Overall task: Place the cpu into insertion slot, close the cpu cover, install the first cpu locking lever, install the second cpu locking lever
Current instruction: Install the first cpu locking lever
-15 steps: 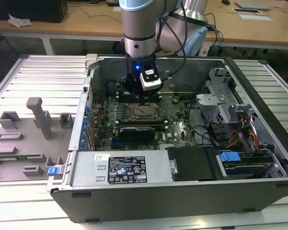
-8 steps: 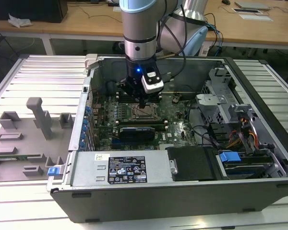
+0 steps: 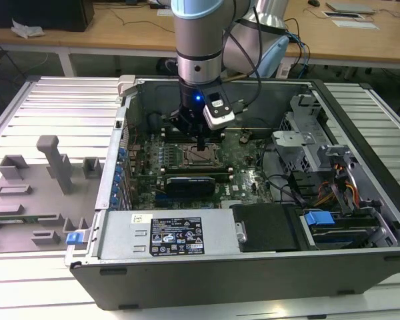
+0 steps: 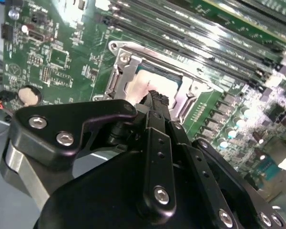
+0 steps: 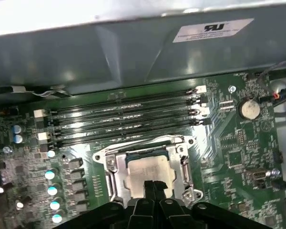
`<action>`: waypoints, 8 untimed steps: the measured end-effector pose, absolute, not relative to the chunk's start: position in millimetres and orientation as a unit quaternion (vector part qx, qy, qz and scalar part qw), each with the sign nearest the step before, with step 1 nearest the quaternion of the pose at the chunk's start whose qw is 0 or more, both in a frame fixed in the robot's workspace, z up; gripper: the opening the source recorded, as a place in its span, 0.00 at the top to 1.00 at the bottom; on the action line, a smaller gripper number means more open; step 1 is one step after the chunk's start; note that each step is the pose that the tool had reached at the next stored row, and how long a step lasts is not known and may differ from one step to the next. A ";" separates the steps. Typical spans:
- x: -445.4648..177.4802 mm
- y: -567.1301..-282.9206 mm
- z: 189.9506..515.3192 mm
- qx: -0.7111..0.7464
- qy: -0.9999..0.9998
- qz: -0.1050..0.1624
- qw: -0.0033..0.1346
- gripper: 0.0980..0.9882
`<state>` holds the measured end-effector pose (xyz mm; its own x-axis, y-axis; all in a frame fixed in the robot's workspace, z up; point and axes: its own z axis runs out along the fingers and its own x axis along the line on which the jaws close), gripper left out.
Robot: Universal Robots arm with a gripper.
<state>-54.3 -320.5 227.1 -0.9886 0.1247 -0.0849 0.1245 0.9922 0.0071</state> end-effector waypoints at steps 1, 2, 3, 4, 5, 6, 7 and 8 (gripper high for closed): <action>-54.3 -320.4 227.1 0.050 0.998 0.001 0.043 0.99; -54.3 -320.3 227.0 0.043 0.998 0.002 0.043 0.99; -54.3 -320.4 227.6 0.037 0.998 0.001 0.043 0.99; -54.3 -320.4 229.5 0.032 0.999 -0.002 0.043 0.99; -54.3 -320.4 230.5 0.032 0.999 -0.004 0.043 0.99; -54.3 -320.5 231.5 0.032 0.999 -0.006 0.043 0.99; -54.2 -320.6 233.7 0.031 0.999 -0.007 0.043 0.99; -54.3 -320.6 235.5 0.031 0.999 -0.007 0.043 0.99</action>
<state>-54.3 -320.6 235.5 -0.9943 0.0621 -0.0862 0.0634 0.9979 -0.0118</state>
